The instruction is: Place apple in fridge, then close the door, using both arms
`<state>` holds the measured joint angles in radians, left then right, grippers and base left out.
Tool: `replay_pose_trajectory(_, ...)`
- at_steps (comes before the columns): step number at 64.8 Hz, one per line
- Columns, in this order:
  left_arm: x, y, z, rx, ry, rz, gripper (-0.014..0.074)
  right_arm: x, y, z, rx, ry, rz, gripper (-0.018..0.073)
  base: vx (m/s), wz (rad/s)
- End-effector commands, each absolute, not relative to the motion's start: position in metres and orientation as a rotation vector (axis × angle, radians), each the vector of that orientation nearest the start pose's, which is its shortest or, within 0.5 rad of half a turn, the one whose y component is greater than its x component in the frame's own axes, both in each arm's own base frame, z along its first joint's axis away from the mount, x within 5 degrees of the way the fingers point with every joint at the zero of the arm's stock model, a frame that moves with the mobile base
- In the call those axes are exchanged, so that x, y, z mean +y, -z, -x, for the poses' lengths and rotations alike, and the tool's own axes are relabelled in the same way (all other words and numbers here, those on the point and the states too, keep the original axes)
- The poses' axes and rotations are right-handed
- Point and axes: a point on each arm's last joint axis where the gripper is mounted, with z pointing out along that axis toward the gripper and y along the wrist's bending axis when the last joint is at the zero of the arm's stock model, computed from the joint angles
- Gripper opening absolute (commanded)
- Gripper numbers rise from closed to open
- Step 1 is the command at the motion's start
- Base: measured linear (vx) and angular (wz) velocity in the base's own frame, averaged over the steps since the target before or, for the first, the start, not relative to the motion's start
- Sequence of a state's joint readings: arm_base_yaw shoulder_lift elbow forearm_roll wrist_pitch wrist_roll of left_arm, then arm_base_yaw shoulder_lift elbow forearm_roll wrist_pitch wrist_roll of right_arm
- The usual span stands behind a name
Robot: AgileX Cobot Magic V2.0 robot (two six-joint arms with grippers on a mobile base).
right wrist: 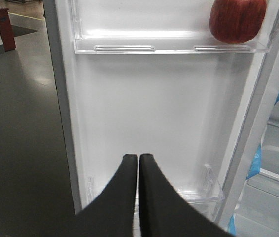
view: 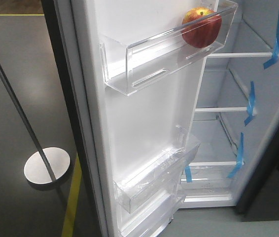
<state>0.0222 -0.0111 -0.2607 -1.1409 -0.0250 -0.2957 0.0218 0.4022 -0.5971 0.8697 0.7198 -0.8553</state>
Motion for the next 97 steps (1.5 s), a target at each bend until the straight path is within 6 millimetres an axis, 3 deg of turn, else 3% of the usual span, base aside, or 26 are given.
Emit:
replay_pose_trajectory(1, 0.006, -0.334, -0.018, 0.845, 1.232, 0.843, -0.0006, 0.046, -0.354, -0.067, 1.66, -0.39, 0.457, -0.0004, 0.0, 0.0)
replay_pose_trajectory(8, 0.004, -0.357, -0.021, 0.863, 1.233, 0.822, -0.0006, 0.046, -0.354, -0.067, 1.662, -0.393, 0.46, -0.0004, 0.0, 0.0)
replay_pose_trajectory(20, -0.002, -0.39, -0.049, 1.029, 1.127, 0.753, -0.0006, 0.046, -0.354, -0.067, 1.662, -0.395, 0.459, -0.0004, 0.0, 0.0)
replay_pose_trajectory(36, -0.006, -0.44, -0.115, 1.217, 0.948, 0.636, -0.0006, 0.05, -0.355, -0.065, 1.659, -0.478, 0.453, -0.0003, 0.0, 0.0)
replay_pose_trajectory(54, -0.013, -0.485, -0.196, 1.331, 0.939, 0.561, -0.0006, 0.053, -0.353, -0.062, 1.68, -0.511, 0.487, -0.0003, 0.0, 0.0)
replay_pose_trajectory(69, -0.015, -0.499, -0.256, 1.371, 0.973, 0.561, -0.0006, 0.054, -0.351, -0.061, 1.694, -0.527, 0.509, -0.0003, 0.0, 0.0)
replay_pose_trajectory(81, -0.021, -0.495, -0.299, 1.42, 1.099, 0.578, -0.0006, 0.054, -0.351, -0.061, 1.694, -0.527, 0.51, -0.0003, 0.0, 0.0)
replay_pose_trajectory(97, -0.039, -0.483, -0.342, 1.457, 1.35, 0.444, -0.0006, 0.054, -0.351, -0.061, 1.695, -0.528, 0.511, -0.0003, 0.0, 0.0)
